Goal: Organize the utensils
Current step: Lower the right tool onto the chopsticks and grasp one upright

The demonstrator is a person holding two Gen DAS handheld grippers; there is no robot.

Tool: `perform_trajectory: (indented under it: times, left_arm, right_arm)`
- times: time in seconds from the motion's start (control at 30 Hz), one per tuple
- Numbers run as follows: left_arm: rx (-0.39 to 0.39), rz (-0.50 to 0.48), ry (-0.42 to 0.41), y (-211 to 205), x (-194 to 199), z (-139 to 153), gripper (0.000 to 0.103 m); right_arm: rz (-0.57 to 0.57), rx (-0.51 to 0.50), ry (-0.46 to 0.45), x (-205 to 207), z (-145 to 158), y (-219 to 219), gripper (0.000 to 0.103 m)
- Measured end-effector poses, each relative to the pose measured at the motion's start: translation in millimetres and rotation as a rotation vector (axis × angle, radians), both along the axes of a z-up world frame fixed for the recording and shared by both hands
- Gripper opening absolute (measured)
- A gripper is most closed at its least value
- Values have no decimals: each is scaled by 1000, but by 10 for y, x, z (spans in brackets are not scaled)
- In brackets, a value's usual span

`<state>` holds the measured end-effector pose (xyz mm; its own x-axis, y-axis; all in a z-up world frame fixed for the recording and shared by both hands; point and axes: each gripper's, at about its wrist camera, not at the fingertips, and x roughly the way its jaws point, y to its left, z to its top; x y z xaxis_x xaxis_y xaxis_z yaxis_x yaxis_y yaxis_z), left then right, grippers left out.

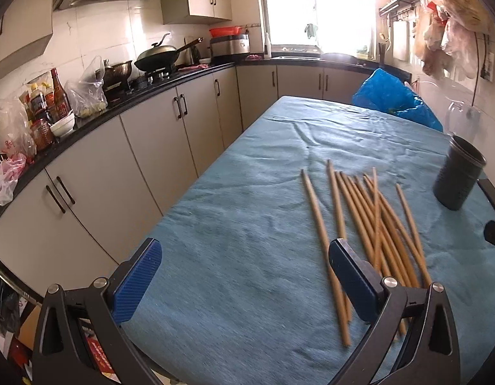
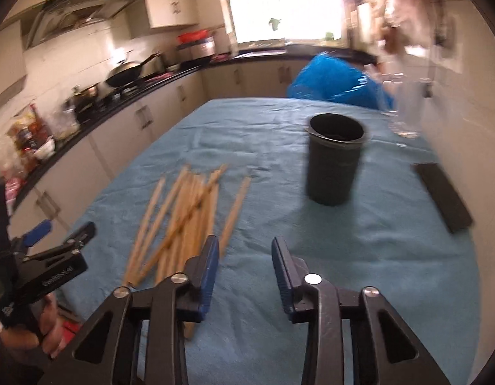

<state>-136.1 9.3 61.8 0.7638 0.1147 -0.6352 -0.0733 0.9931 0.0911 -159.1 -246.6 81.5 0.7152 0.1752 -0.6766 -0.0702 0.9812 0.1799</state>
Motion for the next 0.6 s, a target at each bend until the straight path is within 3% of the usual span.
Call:
perform_trajectory:
  times: [0.1, 0.33, 0.43, 0.47, 0.6]
  left_arm:
    - [-17, -20, 34, 65, 117, -18, 103]
    - [-61, -42, 104, 198, 412, -64, 103]
    - [-64, -58, 126, 216, 509, -92, 103]
    - [-65, -65, 133, 216, 544, -103, 103]
    - [-129, -138, 210, 182, 761, -151, 103]
  right_arm:
    - [120, 73, 95, 321, -63, 120, 30]
    - [260, 196, 273, 967, -452, 575, 25]
    - [256, 213, 367, 1139, -694, 640, 25]
    - [249, 218, 351, 1150, -697, 613, 21]
    - [176, 101, 376, 1177, -690, 456, 21]
